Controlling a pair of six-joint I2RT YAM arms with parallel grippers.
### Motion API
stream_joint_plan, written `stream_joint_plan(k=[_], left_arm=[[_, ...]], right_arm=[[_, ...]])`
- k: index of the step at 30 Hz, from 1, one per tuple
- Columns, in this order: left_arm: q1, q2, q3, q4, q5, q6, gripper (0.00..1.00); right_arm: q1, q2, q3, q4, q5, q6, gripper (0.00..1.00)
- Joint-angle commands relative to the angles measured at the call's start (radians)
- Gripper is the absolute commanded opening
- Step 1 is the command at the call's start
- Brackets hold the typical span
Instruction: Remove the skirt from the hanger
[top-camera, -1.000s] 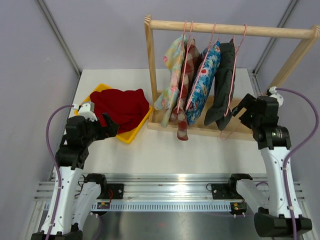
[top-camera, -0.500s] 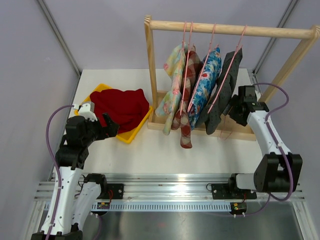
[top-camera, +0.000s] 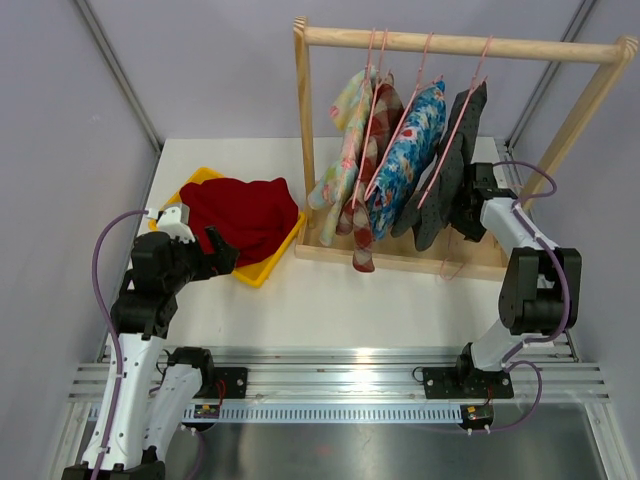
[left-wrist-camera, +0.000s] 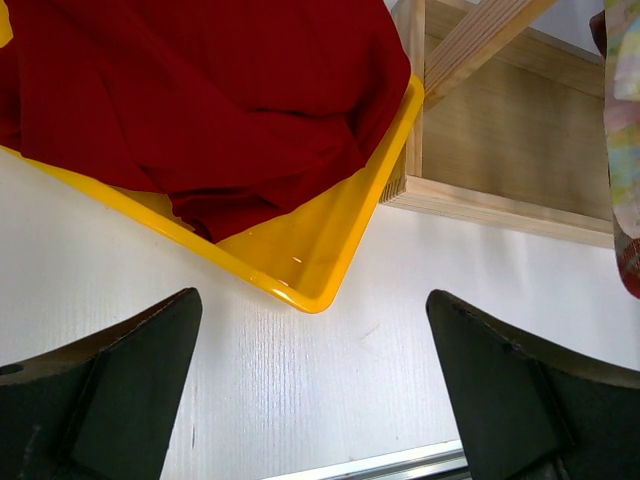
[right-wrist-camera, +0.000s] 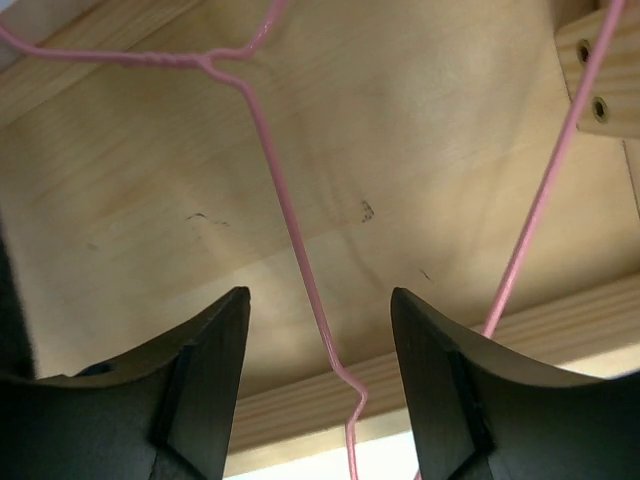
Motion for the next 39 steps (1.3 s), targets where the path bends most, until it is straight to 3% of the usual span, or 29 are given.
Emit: stream_joint_plan(k=[1,6,9,11,12,13,22,24,26,31,39], left_arm=[[-0.002,-0.011,-0.001,0.054,0.036,0.012,0.99],[-0.002,-0.010,-0.001,0.054,0.035,0.012,0.99],[-0.002,-0.011,-0.001,0.054,0.036,0.012,0.99],[-0.002,-0.011,-0.001,0.054,0.035,0.012,0.99],[-0.002,-0.014,-0.003,0.055,0.035,0.012,0.99],[-0.002,-0.013,-0.003,0.054,0.036,0.012,0.99],[-0.002,-0.022,-0.003,0.054,0.031,0.012,0.99],[-0.002,-0.022,-0.004,0.052,0.031,0.012,0.99],[-0.002,-0.022,-0.001,0.054,0.028,0.012,0.99],[-0.002,-0.022,-0.003,0.052,0.027,0.014,0.99],[-0.002,-0.028,-0.001,0.054,0.022,0.014,0.99]], right_arm=[[-0.013,0.045,0.027,0.054,-0.003,-0.010,0.65],[-0.013,0.077,0.009,0.074,-0.015,-0.002,0.56],[-0.013,0.087,0.003,0.087,-0.021,-0.003,0.41],[-0.013,0.093,0.004,0.084,-0.027,-0.008,0.39],[-0.013,0.097,-0.002,0.088,-0.027,-0.008,0.29],[-0.013,0.097,-0.002,0.093,-0.039,-0.010,0.26],[-0.013,0.102,-0.022,0.094,-0.050,-0.019,0.26],[-0.013,0.101,-0.019,0.093,-0.052,-0.020,0.09],[-0.013,0.099,-0.016,0.088,-0.053,-0.025,0.00],[-0.013,0.026,-0.002,0.053,-0.078,-0.020,0.00],[-0.013,-0.365,0.010,-0.063,0.019,0.017,0.00]])
